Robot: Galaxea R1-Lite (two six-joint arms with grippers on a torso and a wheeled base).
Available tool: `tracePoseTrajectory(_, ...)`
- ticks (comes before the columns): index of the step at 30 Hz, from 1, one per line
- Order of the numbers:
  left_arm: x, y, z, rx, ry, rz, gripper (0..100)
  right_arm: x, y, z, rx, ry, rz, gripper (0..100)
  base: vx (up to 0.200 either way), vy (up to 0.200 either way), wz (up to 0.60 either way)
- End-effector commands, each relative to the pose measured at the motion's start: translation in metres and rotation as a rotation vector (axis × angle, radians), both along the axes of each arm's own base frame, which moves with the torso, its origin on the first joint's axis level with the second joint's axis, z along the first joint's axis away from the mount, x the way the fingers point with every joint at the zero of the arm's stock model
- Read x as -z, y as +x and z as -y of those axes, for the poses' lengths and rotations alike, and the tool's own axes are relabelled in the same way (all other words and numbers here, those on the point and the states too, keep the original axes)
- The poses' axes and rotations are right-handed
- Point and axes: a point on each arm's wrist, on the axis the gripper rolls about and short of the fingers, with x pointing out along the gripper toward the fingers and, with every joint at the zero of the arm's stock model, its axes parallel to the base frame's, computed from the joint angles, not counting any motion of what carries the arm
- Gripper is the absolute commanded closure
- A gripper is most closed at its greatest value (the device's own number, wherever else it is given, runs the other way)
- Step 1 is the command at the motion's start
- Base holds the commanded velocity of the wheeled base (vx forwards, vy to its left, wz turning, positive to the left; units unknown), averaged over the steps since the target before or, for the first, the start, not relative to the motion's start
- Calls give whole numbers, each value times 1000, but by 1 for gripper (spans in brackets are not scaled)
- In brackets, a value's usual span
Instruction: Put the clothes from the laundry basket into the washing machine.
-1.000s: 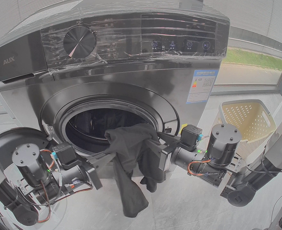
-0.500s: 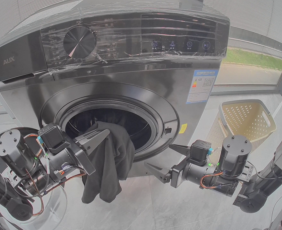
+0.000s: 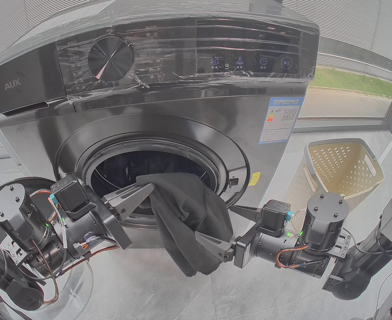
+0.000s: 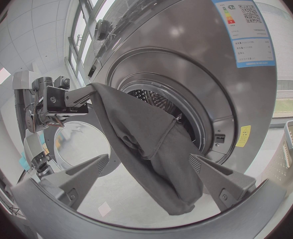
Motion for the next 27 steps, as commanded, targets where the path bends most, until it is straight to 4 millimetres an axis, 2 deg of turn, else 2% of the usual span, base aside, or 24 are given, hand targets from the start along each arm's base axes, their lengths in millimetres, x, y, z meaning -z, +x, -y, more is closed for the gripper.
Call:
tracePoseTrajectory(1, -6, -6, -2, 12, -14, 23, 100, 6, -5, -7, -48, -14, -12, 0, 0, 0, 0)
tracePoseTrajectory(9, -16, -32, -7, 64, -42, 63, 100, 7, -1, -17, -87, 10, 19, 0, 0, 0, 0)
tracePoseTrajectory(16, -16, -41, -5, 103, -48, 64, 100, 7, 4, -29, -90, 16, 41, 0, 0, 0, 0)
tracePoseTrajectory(27, -20, -49, -10, 107, -61, 87, 100, 32, 25, -19, -6, -45, -14, 0, 0, 0, 0)
